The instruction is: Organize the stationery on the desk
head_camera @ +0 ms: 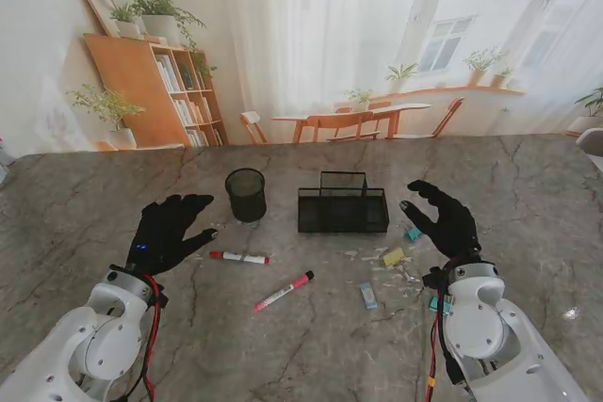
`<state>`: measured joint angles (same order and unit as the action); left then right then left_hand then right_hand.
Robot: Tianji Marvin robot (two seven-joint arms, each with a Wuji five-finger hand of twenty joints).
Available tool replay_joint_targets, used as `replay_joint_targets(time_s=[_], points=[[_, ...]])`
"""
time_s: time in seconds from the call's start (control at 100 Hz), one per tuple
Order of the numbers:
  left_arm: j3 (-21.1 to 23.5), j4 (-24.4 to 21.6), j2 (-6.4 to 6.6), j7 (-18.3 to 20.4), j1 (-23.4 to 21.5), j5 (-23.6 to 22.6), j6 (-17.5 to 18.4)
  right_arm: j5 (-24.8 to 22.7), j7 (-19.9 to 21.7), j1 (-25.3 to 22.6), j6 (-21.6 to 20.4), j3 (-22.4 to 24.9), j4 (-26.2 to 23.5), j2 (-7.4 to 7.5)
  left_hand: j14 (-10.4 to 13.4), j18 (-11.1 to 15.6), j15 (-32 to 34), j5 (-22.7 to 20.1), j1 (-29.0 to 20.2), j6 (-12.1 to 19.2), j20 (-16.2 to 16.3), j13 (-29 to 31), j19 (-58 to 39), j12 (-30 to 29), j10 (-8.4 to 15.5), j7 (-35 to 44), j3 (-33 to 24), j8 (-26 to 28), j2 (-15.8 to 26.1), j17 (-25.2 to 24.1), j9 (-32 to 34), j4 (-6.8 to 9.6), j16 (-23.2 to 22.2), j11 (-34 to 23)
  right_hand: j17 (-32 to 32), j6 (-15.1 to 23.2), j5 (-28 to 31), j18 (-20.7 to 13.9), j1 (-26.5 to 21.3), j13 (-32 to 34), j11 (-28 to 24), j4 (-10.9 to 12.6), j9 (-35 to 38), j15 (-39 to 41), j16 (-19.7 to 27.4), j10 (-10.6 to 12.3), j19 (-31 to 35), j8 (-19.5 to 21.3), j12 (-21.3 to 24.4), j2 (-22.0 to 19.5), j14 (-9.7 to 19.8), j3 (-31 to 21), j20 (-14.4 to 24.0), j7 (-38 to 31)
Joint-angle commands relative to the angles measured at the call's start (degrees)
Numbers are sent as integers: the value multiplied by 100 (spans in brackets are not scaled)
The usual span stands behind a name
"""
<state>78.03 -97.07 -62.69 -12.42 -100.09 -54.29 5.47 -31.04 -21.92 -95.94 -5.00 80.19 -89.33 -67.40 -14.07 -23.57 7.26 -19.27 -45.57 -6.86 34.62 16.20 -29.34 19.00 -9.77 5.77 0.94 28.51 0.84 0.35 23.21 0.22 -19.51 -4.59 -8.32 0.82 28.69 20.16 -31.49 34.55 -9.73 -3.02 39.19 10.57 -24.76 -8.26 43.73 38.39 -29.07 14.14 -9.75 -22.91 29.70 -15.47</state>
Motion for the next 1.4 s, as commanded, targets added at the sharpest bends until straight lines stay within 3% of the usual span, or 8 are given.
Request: replay_joint_targets(time_s=[0.0, 0.29, 0.56, 0.88, 1.39], points=[[-76, -128, 10, -2, -21, -51, 104, 26, 107, 7, -30, -17, 27, -20, 24, 12, 67, -82, -122, -29, 193, 115, -120, 113, -33, 37, 112, 56, 158, -14, 83, -221, -64, -14, 128, -2, 37, -10, 106, -112, 24, 136, 48, -30, 2, -37, 60, -63, -28, -81, 18, 59, 32, -39], [-397, -254, 207, 376, 218, -972, 554, 94, 119, 54, -190, -34, 86, -24, 158, 228, 416, -305, -310, -100, 542, 467, -850, 828, 44, 162, 121, 224, -1, 108, 479, -239, -633, -354, 124, -24, 69, 1, 106, -95, 13, 138, 75, -22, -13, -47, 66, -53, -47, -99, 8, 62, 74, -58], [-905, -43, 418, 1069, 793, -1764, 900, 244, 196, 172, -276, -174, 144, -31, 234, 788, 1184, -492, -502, -360, 847, 483, -1639, 2419, 63, 311, 118, 506, -181, 71, 522, -252, -1852, -1010, 120, -27, 72, 7, 101, -80, 0, 140, 100, -9, -26, -50, 80, -44, -69, -98, 21, 64, 112, -65], [-1576, 428, 588, 1786, 1498, -2224, 1169, 414, 373, 310, -315, -324, 203, -23, 159, 1093, 1819, -582, -659, -488, 842, 225, -2072, 3027, 54, 371, 122, 640, -286, 56, 255, -249, -2327, -1648, 128, -44, 100, 11, 102, -74, -4, 141, 114, -6, -31, -50, 78, -37, -83, -107, 17, 65, 135, -77], [-2815, 1453, 679, 1895, 2662, -2217, 920, 451, 407, 327, -290, -354, 192, -23, -39, 1255, 2865, -605, -852, -742, 817, -4, -2762, 3603, 15, 624, 94, 1075, -402, -54, -6, -206, -2786, -2827, 121, -44, 108, 15, 84, -61, -9, 140, 140, 1, -38, -75, 79, -34, -98, -151, 2, 86, 160, -78]])
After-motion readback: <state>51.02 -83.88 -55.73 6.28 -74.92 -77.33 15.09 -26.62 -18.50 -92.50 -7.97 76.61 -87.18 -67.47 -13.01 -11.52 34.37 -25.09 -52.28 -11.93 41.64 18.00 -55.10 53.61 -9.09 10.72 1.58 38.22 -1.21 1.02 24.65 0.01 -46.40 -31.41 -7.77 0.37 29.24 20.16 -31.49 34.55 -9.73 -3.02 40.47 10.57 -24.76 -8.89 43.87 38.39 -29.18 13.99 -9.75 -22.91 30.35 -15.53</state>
